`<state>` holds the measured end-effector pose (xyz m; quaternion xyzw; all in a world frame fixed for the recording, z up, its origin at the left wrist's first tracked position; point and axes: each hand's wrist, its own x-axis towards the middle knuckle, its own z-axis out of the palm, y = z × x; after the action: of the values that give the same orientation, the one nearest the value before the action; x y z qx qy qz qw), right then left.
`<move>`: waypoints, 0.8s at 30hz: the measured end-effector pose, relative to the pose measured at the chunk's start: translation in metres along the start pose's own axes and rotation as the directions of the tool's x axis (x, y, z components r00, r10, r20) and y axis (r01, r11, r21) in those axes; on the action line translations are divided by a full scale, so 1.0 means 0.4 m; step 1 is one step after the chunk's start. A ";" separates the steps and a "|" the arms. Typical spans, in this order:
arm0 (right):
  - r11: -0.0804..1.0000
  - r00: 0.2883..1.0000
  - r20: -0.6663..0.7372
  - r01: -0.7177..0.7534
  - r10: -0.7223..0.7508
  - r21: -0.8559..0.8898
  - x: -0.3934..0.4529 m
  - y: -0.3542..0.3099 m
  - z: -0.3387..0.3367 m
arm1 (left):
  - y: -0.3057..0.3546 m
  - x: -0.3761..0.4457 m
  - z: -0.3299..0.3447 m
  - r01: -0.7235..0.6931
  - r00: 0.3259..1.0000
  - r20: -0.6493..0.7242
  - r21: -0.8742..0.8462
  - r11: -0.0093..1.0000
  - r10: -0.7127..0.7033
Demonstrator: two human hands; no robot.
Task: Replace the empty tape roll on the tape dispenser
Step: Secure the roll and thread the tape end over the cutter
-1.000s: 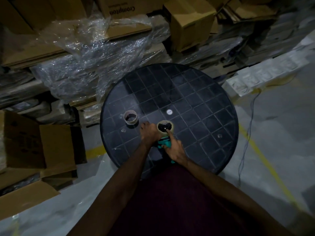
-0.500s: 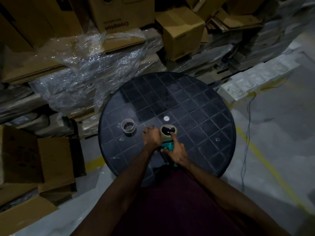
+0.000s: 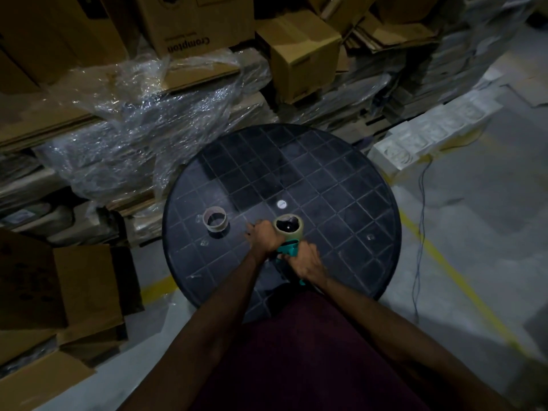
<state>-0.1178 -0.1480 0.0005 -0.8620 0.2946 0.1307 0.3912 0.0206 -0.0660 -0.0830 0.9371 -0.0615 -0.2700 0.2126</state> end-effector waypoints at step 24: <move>0.984 0.999 0.035 0.029 -0.024 -0.176 -0.035 -0.047 -0.022 | -0.080 0.078 0.039 -0.016 0.997 -0.078 -0.007 1.000 0.016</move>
<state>-0.1175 -0.1392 0.0241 -0.8949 0.2639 0.1654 0.3196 0.0387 -0.0499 -0.1238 0.9456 -0.0596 -0.2316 0.2205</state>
